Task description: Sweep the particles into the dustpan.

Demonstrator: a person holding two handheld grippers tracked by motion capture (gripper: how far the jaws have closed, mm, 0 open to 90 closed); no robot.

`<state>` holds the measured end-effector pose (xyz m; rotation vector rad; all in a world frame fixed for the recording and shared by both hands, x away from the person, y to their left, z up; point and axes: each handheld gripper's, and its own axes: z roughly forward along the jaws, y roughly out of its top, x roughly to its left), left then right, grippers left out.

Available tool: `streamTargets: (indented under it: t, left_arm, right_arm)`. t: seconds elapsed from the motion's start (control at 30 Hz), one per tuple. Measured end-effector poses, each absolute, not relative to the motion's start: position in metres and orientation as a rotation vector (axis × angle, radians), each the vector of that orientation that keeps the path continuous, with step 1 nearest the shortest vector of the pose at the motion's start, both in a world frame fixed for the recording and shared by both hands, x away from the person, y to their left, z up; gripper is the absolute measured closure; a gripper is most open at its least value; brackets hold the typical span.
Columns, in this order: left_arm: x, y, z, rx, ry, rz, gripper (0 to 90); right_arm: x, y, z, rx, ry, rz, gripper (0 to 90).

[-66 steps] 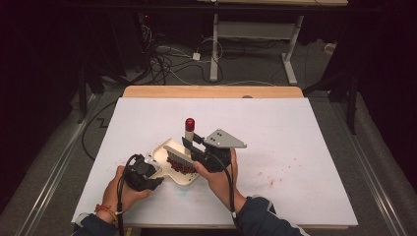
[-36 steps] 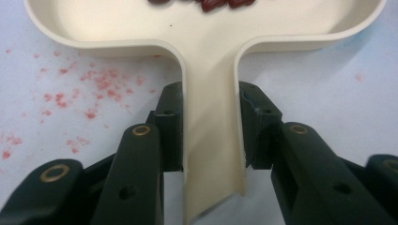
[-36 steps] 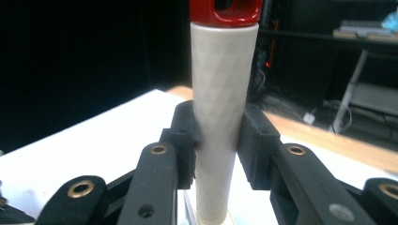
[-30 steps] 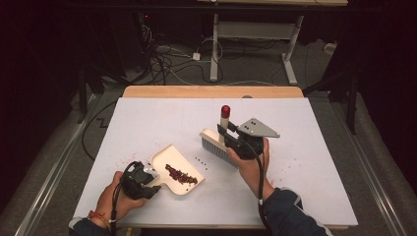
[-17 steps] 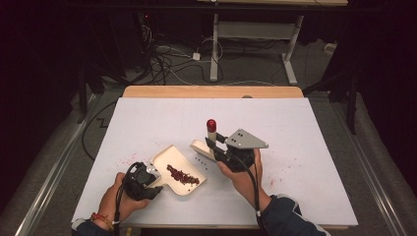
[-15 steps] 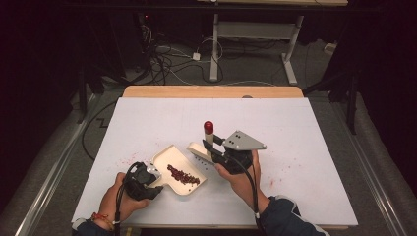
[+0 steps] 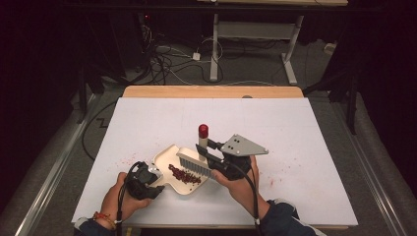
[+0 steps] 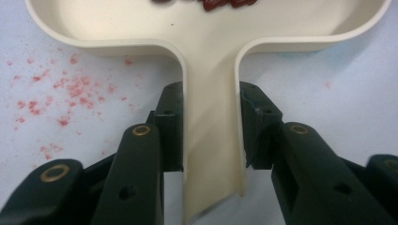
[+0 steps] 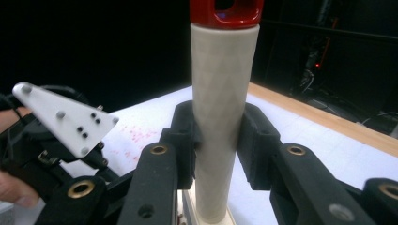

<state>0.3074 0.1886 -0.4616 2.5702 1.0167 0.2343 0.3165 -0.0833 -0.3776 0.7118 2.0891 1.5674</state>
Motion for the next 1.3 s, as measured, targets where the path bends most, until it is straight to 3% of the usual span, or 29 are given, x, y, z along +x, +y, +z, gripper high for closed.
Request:
streamTargets:
  t: [0.47, 1.3]
  left_arm:
    - [0.307, 0.189, -0.465, 2.560, 1.027, 0.225, 63.9]
    - [0.307, 0.190, -0.465, 2.543, 1.050, 0.220, 64.0]
  right_arm:
    - [0.331, -0.111, -0.380, 0.715, 2.031, 1.448, 70.5]
    - [0.293, -0.075, -0.386, 0.542, 2.202, 1.505, 70.6]
